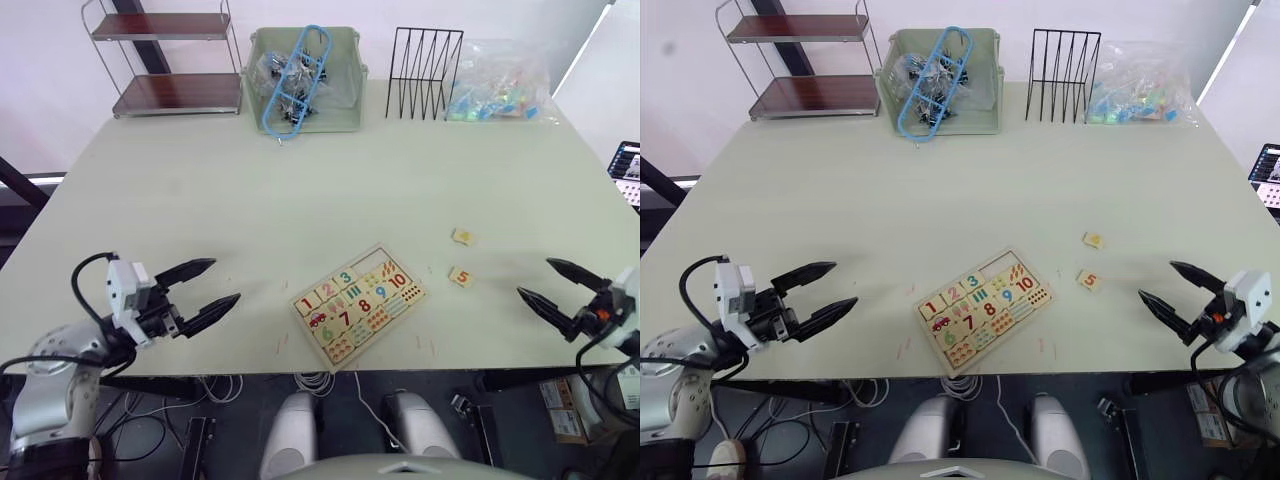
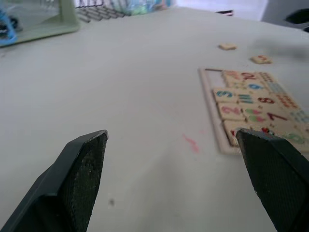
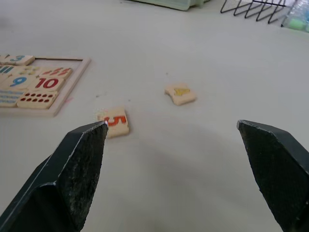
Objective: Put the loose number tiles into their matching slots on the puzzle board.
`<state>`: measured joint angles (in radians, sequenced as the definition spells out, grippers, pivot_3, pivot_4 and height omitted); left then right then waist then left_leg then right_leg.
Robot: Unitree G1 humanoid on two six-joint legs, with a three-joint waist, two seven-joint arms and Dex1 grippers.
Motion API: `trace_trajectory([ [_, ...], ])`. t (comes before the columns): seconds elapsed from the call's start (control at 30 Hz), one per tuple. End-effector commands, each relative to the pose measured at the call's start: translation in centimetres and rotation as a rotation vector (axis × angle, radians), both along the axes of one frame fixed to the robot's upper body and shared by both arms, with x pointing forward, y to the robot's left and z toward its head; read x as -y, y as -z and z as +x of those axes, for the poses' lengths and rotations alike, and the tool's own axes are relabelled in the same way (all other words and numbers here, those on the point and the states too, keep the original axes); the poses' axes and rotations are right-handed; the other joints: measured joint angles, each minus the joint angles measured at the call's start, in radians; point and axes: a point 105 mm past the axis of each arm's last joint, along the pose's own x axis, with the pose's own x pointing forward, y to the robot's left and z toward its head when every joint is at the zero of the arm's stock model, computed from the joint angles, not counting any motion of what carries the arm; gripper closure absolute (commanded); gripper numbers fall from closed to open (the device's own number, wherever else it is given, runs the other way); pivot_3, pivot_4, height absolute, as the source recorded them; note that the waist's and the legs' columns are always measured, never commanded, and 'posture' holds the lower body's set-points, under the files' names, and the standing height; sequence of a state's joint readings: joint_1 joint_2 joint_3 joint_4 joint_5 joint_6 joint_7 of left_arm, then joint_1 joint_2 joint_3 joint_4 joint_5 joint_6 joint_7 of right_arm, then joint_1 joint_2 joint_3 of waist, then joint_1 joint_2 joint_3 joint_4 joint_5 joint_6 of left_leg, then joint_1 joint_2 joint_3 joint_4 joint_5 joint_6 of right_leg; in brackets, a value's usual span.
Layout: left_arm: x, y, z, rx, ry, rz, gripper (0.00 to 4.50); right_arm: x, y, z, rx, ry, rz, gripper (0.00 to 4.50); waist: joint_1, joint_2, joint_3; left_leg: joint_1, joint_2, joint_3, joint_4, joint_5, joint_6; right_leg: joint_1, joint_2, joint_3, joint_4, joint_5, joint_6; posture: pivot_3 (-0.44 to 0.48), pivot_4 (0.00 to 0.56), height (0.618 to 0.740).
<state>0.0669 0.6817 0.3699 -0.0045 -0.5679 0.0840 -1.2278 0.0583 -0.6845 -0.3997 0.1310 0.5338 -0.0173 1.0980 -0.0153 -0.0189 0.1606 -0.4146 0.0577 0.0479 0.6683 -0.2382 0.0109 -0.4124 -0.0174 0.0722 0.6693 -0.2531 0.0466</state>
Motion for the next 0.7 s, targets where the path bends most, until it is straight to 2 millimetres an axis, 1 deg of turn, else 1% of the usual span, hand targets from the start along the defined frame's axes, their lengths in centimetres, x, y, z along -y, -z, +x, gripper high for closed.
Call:
trace_trajectory([
  [0.03, 0.8, -1.0, 0.4, 0.029, 0.077, 0.012, 0.03, -0.3, -1.7, 1.3, 0.015, -0.017, -0.029, 0.00, 0.000, 0.000, 0.000, 0.000, 0.000, 0.000, 0.000, 0.000, 0.000, 0.000, 0.000, 0.000, 0.000, 0.000, 0.000, 0.000, 0.150, 0.740],
  [0.17, 1.6, -1.5, 0.8, 0.043, 0.134, 0.010, 0.03, -0.7, -1.9, 2.6, -0.016, -0.034, -0.068, 0.00, 0.000, 0.000, 0.000, 0.000, 0.000, -0.001, 0.000, 0.000, 0.000, 0.000, 0.001, 0.000, 0.000, 0.000, 0.000, 0.000, 0.150, 0.740],
  [0.27, 2.2, -1.8, 0.9, 0.054, 0.197, 0.023, 0.03, -1.3, -2.0, 3.9, -0.044, -0.066, -0.089, 0.00, -0.001, 0.000, 0.000, 0.000, 0.000, 0.000, 0.000, 0.000, 0.000, 0.000, 0.000, 0.000, 0.000, 0.000, 0.000, 0.000, 0.150, 0.740],
  [0.4, 2.5, -2.2, 1.1, 0.060, 0.257, 0.037, 0.03, -2.0, -2.3, 5.5, -0.066, -0.104, -0.093, 0.00, -0.001, 0.000, 0.000, 0.000, 0.000, 0.000, 0.000, 0.000, 0.000, 0.000, 0.001, 0.000, 0.000, 0.000, 0.000, 0.000, 0.150, 0.740],
  [0.57, 2.9, -2.5, 0.8, 0.048, 0.328, 0.040, 0.03, -2.5, -1.8, 7.4, -0.133, -0.124, -0.127, 0.00, -0.002, 0.000, 0.000, 0.000, 0.000, 0.000, 0.000, 0.000, 0.000, 0.000, 0.001, 0.000, 0.000, 0.000, 0.000, 0.000, 0.150, 0.740],
  [0.7, 3.2, -2.5, 0.3, 0.031, 0.386, 0.054, 0.03, -3.2, -0.7, 8.5, -0.210, -0.162, -0.170, 0.00, -0.002, 0.000, 0.000, -0.001, 0.000, 0.000, 0.000, 0.000, 0.000, -0.001, 0.001, 0.000, 0.000, 0.001, 0.002, 0.000, 0.150, 0.740],
])
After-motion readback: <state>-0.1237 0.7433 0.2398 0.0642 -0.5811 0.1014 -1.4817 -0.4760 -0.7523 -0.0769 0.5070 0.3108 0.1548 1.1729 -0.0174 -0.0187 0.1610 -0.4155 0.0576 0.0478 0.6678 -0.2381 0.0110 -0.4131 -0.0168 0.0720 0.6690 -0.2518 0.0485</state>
